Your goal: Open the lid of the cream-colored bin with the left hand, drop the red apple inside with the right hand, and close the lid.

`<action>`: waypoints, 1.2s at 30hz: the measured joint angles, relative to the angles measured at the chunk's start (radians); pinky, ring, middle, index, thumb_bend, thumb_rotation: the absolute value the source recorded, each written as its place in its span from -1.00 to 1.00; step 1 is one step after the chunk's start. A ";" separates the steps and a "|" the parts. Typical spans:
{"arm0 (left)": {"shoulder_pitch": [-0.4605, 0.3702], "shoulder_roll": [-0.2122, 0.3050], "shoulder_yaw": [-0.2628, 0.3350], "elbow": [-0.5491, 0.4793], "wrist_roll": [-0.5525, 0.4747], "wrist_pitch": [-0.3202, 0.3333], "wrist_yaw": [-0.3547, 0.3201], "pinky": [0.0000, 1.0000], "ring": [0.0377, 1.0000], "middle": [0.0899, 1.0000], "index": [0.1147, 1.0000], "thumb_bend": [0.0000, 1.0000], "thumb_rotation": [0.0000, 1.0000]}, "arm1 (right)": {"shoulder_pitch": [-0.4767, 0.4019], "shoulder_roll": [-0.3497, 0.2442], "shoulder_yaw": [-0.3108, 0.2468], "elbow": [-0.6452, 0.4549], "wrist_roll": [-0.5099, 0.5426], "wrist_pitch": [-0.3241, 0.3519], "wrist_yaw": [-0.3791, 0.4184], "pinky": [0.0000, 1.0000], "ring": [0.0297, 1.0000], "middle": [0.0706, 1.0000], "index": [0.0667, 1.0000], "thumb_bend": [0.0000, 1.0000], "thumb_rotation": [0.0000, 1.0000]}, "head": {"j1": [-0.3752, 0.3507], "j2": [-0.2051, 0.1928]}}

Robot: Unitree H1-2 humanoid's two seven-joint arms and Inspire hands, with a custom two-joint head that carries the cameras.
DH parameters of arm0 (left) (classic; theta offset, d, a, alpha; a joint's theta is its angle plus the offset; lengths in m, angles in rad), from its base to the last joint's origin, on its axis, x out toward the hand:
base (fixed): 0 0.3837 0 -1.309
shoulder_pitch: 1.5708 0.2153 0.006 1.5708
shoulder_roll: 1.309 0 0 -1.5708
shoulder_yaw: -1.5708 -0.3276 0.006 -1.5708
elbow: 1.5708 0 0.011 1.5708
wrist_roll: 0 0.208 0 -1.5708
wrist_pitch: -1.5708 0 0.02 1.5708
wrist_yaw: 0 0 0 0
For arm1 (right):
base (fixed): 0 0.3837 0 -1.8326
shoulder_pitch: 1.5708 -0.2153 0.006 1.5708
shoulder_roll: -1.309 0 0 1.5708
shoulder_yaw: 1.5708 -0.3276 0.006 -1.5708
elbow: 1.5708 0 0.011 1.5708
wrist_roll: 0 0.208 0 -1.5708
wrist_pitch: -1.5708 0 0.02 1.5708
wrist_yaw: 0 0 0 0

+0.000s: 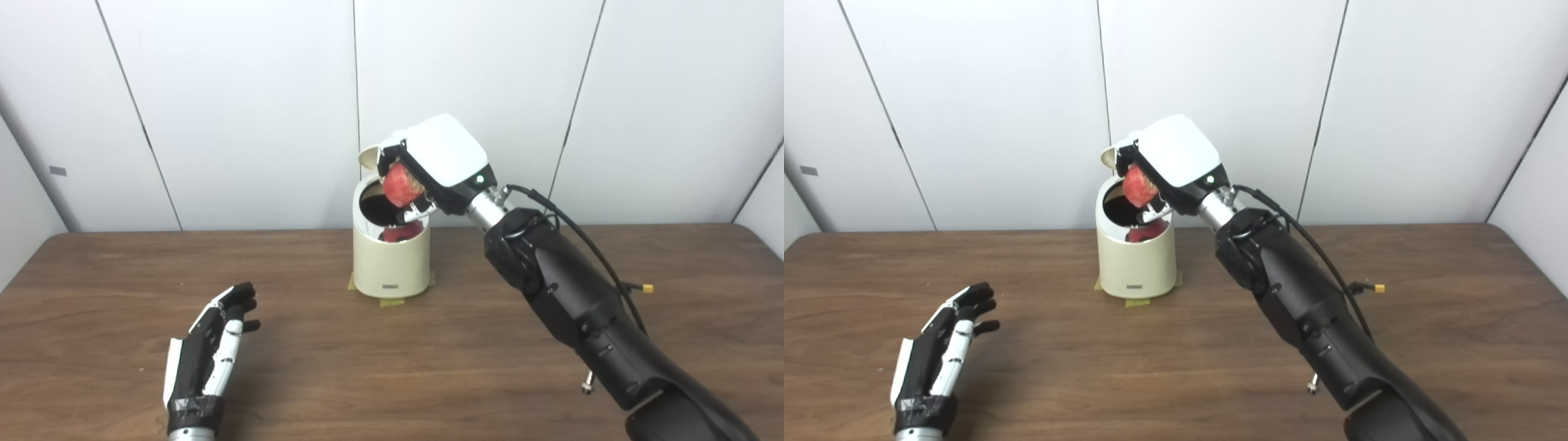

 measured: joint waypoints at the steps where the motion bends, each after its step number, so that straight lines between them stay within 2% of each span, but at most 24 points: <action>1: 0.000 0.000 0.000 0.000 0.000 0.000 0.000 0.40 0.60 0.59 0.49 -0.32 0.34 | 0.001 -0.001 0.000 -0.003 0.000 0.001 0.002 -0.31 -0.09 0.10 -0.14 -0.01 -1.00 | 0.000 0.000; 8: 0.000 0.000 -0.004 0.000 0.001 0.000 -0.001 0.39 0.59 0.59 0.46 -0.35 0.28 | 0.005 -0.010 0.000 -0.020 -0.001 0.025 0.018 -0.31 -0.08 0.10 -0.12 -0.01 -1.00 | -0.003 -0.003; 14: 0.000 -0.001 -0.005 0.000 0.000 0.000 0.000 0.40 0.58 0.58 0.48 -0.33 0.24 | 0.008 -0.016 0.009 -0.022 -0.012 0.026 0.012 -0.21 -0.12 0.07 -0.13 0.02 -1.00 | -0.003 -0.003; 16: 0.000 -0.001 -0.006 0.000 0.000 0.000 0.000 0.40 0.58 0.58 0.48 -0.32 0.25 | 0.008 -0.015 0.011 -0.022 -0.018 0.026 0.007 -0.19 -0.05 0.07 -0.13 0.03 -1.00 | -0.003 -0.003; 17: 0.000 -0.001 -0.006 0.000 0.000 0.000 0.000 0.39 0.58 0.58 0.48 -0.32 0.26 | 0.008 -0.015 0.011 -0.022 -0.019 0.026 0.007 -0.17 -0.02 0.09 -0.11 0.04 -0.85 | -0.003 -0.003; 19: 0.000 -0.001 -0.006 0.000 0.000 0.000 0.000 0.41 0.59 0.58 0.49 -0.33 0.27 | 0.008 -0.016 0.012 -0.021 -0.023 0.026 0.004 -0.16 0.01 0.13 -0.10 0.04 -0.77 | -0.003 -0.003; 26: 0.000 -0.001 -0.006 0.000 -0.001 0.000 -0.002 0.42 0.59 0.58 0.49 -0.34 0.27 | 0.008 -0.015 0.014 -0.021 -0.040 0.030 -0.012 -0.10 0.11 0.22 -0.09 0.05 -0.73 | -0.003 0.000; 27: 0.000 -0.001 -0.006 0.000 -0.001 0.000 -0.002 0.42 0.59 0.58 0.48 -0.33 0.27 | 0.008 -0.015 0.014 -0.021 -0.041 0.031 -0.013 -0.09 0.12 0.23 -0.01 0.49 -0.82 | -0.003 0.000; 28: 0.000 -0.001 -0.006 0.000 -0.001 0.000 -0.003 0.43 0.59 0.58 0.48 -0.31 0.27 | 0.008 -0.015 0.014 -0.021 -0.041 0.032 -0.013 -0.09 0.13 0.23 0.04 0.76 -0.87 | -0.002 -0.002; 29: 0.000 -0.001 -0.006 0.000 -0.001 0.000 -0.003 0.43 0.59 0.58 0.48 -0.31 0.28 | 0.008 -0.015 0.014 -0.021 -0.041 0.032 -0.014 -0.08 0.13 0.24 0.06 0.85 -0.89 | -0.002 -0.002; 32: 0.000 -0.001 -0.006 0.000 0.001 0.000 -0.002 0.40 0.59 0.59 0.49 -0.33 0.29 | 0.008 -0.015 0.014 -0.021 -0.041 0.032 -0.027 -0.07 0.14 0.23 0.07 0.95 -0.90 | -0.002 -0.002; 36: 0.000 -0.001 -0.007 0.000 0.001 0.001 -0.002 0.41 0.59 0.59 0.49 -0.33 0.27 | 0.009 -0.015 0.014 -0.021 -0.040 0.032 -0.030 -0.07 0.14 0.23 0.08 0.95 -0.86 | -0.003 0.000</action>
